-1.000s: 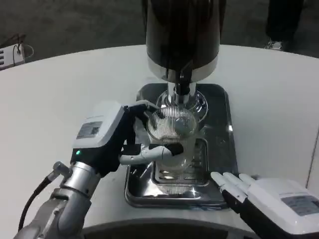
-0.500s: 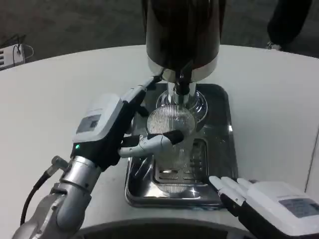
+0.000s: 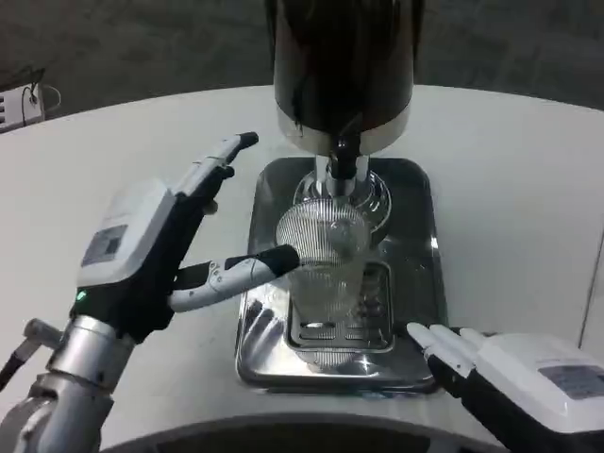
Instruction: Grasp the cup under the faucet to collect the drink, then remove the cup.
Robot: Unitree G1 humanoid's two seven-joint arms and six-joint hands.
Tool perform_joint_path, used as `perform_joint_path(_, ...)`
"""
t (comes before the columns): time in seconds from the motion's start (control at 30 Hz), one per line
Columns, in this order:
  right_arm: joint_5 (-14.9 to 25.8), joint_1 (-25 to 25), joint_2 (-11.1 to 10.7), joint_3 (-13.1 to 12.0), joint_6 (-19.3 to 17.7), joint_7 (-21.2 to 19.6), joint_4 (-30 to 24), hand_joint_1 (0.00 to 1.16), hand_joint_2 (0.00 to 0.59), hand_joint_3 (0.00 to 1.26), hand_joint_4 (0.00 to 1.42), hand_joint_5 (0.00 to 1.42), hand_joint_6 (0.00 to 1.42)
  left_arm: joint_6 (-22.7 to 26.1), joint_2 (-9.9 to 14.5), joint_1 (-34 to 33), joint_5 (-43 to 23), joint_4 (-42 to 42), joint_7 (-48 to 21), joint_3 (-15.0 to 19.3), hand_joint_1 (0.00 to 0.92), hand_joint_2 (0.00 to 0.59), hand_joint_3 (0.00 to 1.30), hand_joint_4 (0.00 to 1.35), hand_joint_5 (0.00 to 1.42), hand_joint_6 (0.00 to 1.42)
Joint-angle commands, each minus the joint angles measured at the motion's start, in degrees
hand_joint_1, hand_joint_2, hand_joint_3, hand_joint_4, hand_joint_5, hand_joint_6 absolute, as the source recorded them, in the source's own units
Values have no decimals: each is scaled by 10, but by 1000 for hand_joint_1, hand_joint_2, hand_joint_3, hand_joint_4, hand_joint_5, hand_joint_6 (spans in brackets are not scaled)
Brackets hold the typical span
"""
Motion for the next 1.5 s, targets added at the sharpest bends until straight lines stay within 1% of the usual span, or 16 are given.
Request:
perform_joint_path(0.03, 10, -6, -13, -7, 9, -23, 4, 467, 466, 0, 0, 0, 0, 40, 24, 61, -16, -82, -48, 28, 0, 31, 111, 46, 135, 327)
perform_joint_path(0.17, 18, -15, -23, -16, 17, -47, 13, 466, 466, 0, 0, 0, 0, 60, 34, 108, -20, -132, -77, 44, 0, 32, 91, 17, 97, 288)
perform_joint_path(0.3, 27, -30, -34, -28, 26, -74, 22, 465, 466, 1, 0, 0, 0, 75, 34, 151, -23, -173, -103, 51, 0, 37, 65, 0, 66, 251)
perform_joint_path(0.4, 31, -44, -42, -37, 33, -90, 32, 465, 466, 2, 0, 0, 0, 83, 32, 186, -30, -207, -124, 52, 0, 37, 59, 0, 50, 236)
perform_joint_path(0.57, 35, -60, -57, -47, 46, -109, 37, 464, 466, 3, 0, 0, 0, 84, 26, 252, -41, -269, -152, 49, 0, 43, 39, 0, 25, 216)
perform_joint_path(0.63, 34, -63, -61, -47, 50, -113, 37, 464, 466, 4, 0, 0, 0, 85, 24, 265, -43, -280, -156, 52, 0, 45, 30, 0, 16, 213)
perform_joint_path(0.73, 35, -61, -67, -43, 57, -111, 39, 463, 466, 8, 0, 0, 0, 73, 10, 273, -63, -276, -145, 64, 0, 46, 29, 0, 16, 210)
perform_joint_path(0.83, 34, -54, -70, -32, 59, -108, 39, 465, 469, 11, 0, 0, 0, 57, -4, 261, -93, -267, -137, 77, 0, 49, 29, 0, 20, 209)
perform_joint_path(0.9, 32, -48, -70, -22, 60, -106, 38, 467, 471, 12, 0, 0, 0, 52, -13, 235, -132, -265, -143, 88, 0, 56, 23, 0, 23, 207)
perform_joint_path(1.03, 31, -36, -72, -8, 63, -104, 36, 469, 473, 13, 0, 0, 0, 59, -22, 173, -201, -263, -167, 98, 0, 60, 12, 0, 32, 207)
perform_joint_path(1.1, 31, -32, -73, -5, 65, -103, 34, 470, 473, 14, 0, 0, 0, 69, -23, 122, -226, -260, -178, 97, 0, 63, 9, 0, 45, 193)
perform_joint_path(1.17, 32, -28, -73, -3, 67, -104, 32, 470, 473, 14, 0, 0, 0, 76, -27, 81, -242, -253, -188, 92, 0, 64, 8, 0, 47, 191)
perform_joint_path(1.23, 33, -25, -73, -2, 69, -104, 29, 471, 474, 14, 0, 0, 0, 82, -30, 56, -249, -245, -196, 86, 0, 64, 16, 0, 57, 188)
perform_joint_path(1.3, 34, -21, -73, -1, 70, -104, 25, 471, 474, 14, 0, 0, 0, 98, -39, 24, -257, -234, -209, 71, 0, 64, 19, 0, 59, 188)
perform_joint_path(1.4, 35, -13, -73, 2, 71, -103, 17, 473, 475, 15, 0, 0, 0, 115, -47, 0, -264, -225, -225, 60, 0, 66, 26, 0, 75, 187)
perform_joint_path(1.5, 39, 6, -72, 7, 71, -98, 5, 474, 477, 15, 0, 0, 0, 141, -50, -31, -267, -216, -254, 38, 0, 66, 29, 0, 80, 187)
